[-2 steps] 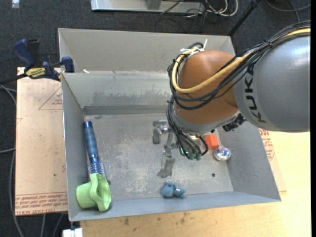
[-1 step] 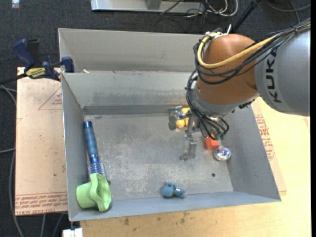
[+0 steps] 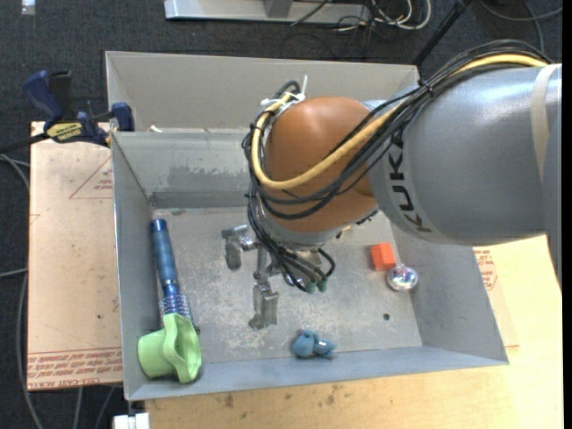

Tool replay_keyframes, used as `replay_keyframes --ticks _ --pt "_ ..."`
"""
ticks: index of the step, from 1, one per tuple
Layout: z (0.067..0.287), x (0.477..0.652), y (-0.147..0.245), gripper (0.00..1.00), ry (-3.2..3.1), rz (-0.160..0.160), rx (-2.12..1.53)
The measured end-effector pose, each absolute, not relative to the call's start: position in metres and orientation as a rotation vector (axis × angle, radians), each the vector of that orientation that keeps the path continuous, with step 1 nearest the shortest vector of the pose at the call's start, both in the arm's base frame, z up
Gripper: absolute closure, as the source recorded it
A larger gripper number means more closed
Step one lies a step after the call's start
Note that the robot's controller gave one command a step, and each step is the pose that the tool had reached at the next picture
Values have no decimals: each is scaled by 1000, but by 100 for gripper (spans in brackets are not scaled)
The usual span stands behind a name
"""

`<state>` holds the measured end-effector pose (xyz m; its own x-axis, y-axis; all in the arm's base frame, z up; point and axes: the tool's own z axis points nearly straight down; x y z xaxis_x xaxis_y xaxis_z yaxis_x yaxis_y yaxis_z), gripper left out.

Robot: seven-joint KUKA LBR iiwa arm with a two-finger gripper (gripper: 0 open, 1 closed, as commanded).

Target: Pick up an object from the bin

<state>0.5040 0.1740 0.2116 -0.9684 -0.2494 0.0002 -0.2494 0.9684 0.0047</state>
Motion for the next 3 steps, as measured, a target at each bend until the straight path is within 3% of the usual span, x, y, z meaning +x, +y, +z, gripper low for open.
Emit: replay_keyframes --ticks 1,2,3 --pt "118 488 250 0 -3133 -1 137" --pt "80 497 246 0 -3149 13 17" --pt "77 493 243 0 -3113 4 -510"
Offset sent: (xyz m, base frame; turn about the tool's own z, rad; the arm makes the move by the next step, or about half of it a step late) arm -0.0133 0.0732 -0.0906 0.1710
